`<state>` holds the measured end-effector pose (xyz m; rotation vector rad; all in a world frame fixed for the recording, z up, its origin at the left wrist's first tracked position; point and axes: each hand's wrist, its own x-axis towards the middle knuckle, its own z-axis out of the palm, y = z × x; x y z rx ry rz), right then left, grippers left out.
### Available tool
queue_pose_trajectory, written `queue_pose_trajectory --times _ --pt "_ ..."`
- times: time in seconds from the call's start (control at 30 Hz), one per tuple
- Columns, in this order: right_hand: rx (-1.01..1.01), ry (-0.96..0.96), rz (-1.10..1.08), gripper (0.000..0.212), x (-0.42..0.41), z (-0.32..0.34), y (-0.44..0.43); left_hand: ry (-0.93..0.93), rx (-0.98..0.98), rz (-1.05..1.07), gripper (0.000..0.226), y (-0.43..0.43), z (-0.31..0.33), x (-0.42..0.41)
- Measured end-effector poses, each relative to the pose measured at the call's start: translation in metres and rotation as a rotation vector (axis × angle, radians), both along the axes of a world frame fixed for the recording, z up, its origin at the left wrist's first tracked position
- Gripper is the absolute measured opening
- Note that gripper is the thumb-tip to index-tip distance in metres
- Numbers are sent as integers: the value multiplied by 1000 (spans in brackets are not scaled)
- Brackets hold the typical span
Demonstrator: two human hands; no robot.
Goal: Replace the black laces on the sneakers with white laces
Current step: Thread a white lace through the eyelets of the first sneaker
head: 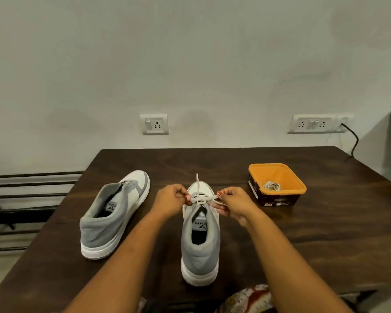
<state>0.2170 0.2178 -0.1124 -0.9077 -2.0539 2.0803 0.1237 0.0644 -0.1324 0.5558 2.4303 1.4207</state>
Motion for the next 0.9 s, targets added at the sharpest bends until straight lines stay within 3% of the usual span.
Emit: queue_pose_trajectory --times 0.27,0.53,0.63,0.77,0.9 --pt "-10 -141 -119 22 13 -2 5 341 -347 -6 29 -13 5 2" --pt "-165 -106 -242 19 16 -3 8 434 -360 18 20 -17 9 5" --pt "-134 -84 -180 19 18 0 10 443 -305 -31 23 -19 6 3" --pt "-46 -69 -19 15 17 2 5 365 -273 -143 7 -16 2 5" --pt "45 -63 97 17 10 3 -2 377 -294 -153 13 -12 1 0"
